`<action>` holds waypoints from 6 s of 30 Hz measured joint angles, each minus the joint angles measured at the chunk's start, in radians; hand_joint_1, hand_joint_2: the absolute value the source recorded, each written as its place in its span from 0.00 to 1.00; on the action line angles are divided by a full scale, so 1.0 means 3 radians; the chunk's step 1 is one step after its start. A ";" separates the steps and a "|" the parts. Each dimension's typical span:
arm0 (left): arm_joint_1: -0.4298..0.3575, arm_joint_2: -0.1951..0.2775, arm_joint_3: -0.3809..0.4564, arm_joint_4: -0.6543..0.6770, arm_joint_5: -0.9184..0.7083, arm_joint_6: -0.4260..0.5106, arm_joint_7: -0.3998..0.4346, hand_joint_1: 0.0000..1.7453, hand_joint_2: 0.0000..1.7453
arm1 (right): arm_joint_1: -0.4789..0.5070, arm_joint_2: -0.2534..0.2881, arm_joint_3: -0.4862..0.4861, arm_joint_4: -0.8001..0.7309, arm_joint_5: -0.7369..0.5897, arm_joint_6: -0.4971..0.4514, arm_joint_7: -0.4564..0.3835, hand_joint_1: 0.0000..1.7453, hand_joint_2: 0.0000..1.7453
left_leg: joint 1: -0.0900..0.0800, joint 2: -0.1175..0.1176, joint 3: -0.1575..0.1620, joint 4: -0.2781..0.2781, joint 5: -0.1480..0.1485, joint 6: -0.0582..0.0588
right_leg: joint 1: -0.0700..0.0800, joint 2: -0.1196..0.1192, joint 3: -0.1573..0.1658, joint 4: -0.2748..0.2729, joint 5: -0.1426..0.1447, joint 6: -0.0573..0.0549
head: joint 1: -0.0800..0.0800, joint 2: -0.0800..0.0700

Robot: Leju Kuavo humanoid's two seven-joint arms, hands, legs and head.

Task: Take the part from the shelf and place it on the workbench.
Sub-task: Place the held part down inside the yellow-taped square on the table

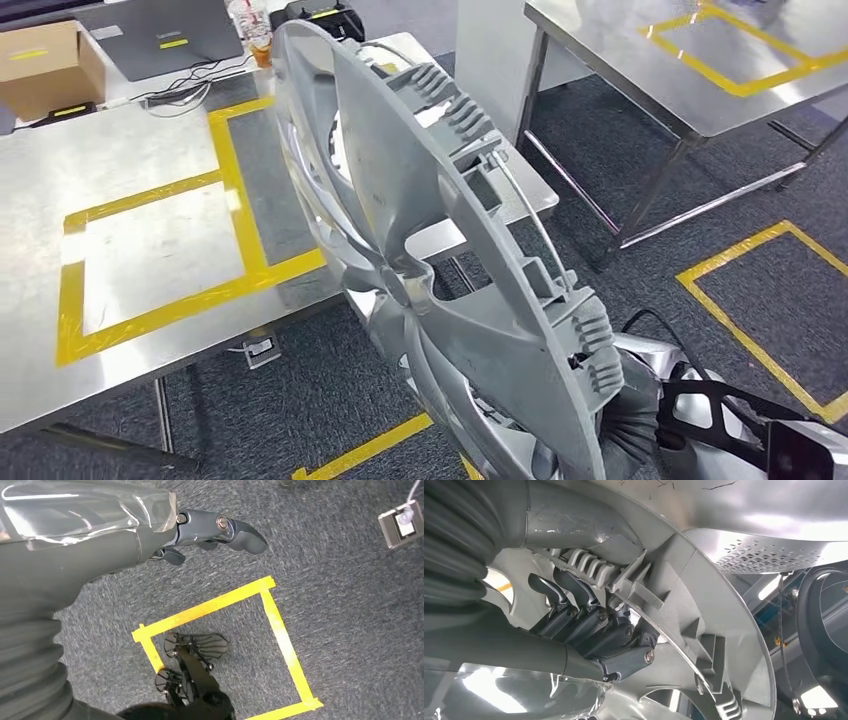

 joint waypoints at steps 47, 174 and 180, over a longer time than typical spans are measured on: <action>0.0007 -0.0009 0.0001 -0.0003 -0.0074 -0.0068 0.0013 0.00 1.00 | 0.0030 0.0018 -0.0049 -0.0025 -0.0165 0.0026 0.0114 0.96 1.00 | 0.0057 -0.0543 0.0085 -0.0035 -0.0031 -0.0039 | -0.0076 0.0388 -0.0147 0.0028 0.0109 0.0102 | 0.0060 0.0000; -0.0043 0.0330 -0.0136 0.0777 0.0243 0.0414 -0.0267 0.00 1.00 | -0.2357 0.0231 0.1228 0.5058 0.3399 -0.1042 0.0689 0.96 1.00 | 0.0036 -0.0247 0.0000 0.0099 -0.0098 -0.0045 | -0.0061 0.0392 -0.0176 -0.0032 0.0202 -0.0006 | 0.0006 0.0001; -0.0042 0.0331 -0.0145 0.0788 0.0256 0.0455 -0.0264 0.00 1.00 | -0.2419 0.0521 0.1315 0.5080 0.3403 -0.1043 0.0756 0.96 1.00 | 0.0055 -0.0250 -0.0347 0.0772 -0.0293 -0.0065 | -0.0024 0.0434 -0.0166 -0.0033 0.0200 -0.0037 | -0.0005 0.0001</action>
